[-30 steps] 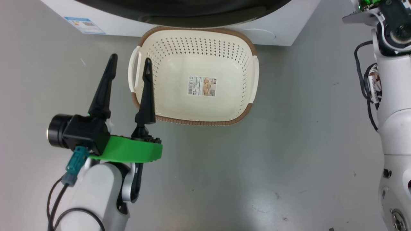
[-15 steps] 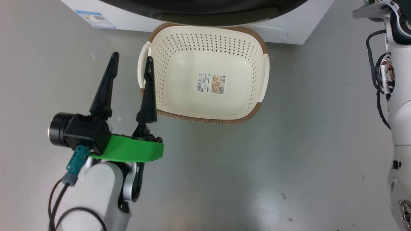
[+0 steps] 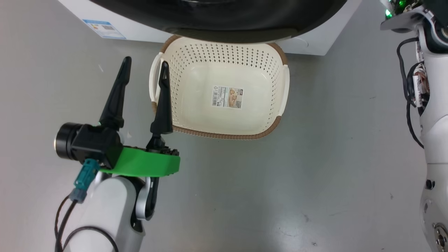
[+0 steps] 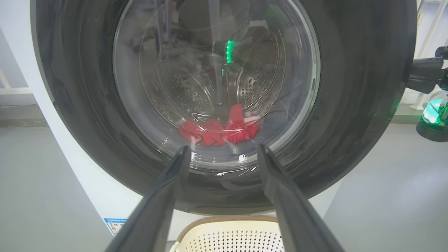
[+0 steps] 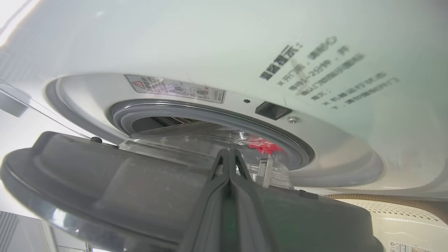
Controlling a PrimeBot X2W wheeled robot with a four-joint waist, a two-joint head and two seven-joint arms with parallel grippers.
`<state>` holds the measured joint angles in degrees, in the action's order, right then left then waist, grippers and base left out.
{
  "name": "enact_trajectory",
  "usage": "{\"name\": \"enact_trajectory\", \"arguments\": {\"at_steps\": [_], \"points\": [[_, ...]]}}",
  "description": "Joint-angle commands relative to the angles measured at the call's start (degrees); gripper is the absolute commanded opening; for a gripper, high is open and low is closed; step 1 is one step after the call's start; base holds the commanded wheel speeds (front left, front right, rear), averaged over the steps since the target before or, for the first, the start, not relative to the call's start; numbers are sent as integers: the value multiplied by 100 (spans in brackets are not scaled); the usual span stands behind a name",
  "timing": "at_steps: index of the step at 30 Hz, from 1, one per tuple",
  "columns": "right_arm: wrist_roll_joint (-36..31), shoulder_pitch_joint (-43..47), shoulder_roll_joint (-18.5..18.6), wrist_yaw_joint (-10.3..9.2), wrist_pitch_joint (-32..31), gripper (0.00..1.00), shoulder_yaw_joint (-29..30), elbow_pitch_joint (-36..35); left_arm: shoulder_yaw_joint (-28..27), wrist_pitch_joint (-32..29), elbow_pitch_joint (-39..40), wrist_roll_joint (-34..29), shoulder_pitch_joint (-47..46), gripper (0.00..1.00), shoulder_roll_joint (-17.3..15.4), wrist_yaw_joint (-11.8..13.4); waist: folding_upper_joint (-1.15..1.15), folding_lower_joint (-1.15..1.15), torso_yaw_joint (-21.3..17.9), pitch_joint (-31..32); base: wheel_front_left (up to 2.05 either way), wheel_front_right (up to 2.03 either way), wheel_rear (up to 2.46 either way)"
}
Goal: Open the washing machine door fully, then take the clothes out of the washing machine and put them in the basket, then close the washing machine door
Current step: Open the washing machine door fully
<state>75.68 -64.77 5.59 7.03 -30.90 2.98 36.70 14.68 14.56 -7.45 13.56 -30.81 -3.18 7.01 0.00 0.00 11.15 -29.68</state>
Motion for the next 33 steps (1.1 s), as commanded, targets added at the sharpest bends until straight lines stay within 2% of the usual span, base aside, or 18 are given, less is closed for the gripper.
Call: {"name": "enact_trajectory", "arguments": {"at_steps": [1,33], "points": [[44,71,-231,46,-99,0,-137,-224,-209,43,146,-104,49,100,-136,-33,0,0,-17,34,0,0,0],[551,1458,-269,46,-508,0,-560,-429,-316,31,-105,-30,565,100,-296,-62,0,0,-61,1218,0,0,0]]}}
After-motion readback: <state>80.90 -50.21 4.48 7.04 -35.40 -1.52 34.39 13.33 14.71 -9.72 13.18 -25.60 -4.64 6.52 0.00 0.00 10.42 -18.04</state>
